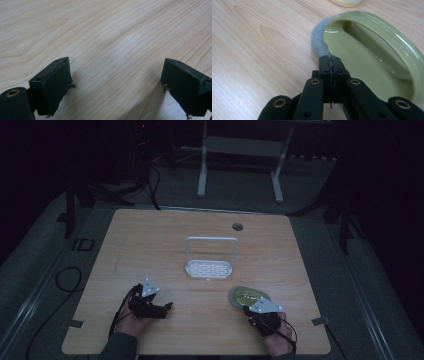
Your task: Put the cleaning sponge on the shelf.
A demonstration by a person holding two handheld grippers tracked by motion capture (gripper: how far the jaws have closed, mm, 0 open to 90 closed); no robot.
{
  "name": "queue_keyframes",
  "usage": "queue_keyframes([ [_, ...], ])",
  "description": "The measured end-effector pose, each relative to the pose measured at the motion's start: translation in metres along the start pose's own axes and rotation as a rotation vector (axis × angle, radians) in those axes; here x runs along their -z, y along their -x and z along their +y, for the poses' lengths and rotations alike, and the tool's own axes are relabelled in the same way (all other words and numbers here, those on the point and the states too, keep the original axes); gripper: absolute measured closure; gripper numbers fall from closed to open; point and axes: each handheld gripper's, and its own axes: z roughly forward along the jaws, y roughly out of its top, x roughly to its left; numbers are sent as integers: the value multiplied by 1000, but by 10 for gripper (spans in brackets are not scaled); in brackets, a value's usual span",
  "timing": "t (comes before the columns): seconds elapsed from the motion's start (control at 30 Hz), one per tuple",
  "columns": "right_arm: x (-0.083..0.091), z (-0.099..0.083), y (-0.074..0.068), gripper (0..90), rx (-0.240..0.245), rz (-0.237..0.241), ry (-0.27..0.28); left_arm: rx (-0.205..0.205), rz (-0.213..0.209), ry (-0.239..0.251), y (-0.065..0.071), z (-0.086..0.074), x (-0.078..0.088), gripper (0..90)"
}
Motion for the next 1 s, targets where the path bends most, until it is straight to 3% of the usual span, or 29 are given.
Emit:
queue_keyframes([
  [0.23, -5, 10, 0, 884, 28, 15, -3, 0, 0, 0, 0, 0, 0, 96],
  [0.57, 9, 17, 10, 813, 20, 60, 17, 0, 0, 0, 0, 0, 0, 96],
  [0.8, 19, 22, 19, 763, 7, 121, 29, 0, 0, 0, 0, 0, 0, 96],
  [1.0, 26, 29, 27, 720, 21, 124, 33, 0, 0, 0, 0, 0, 0, 96],
])
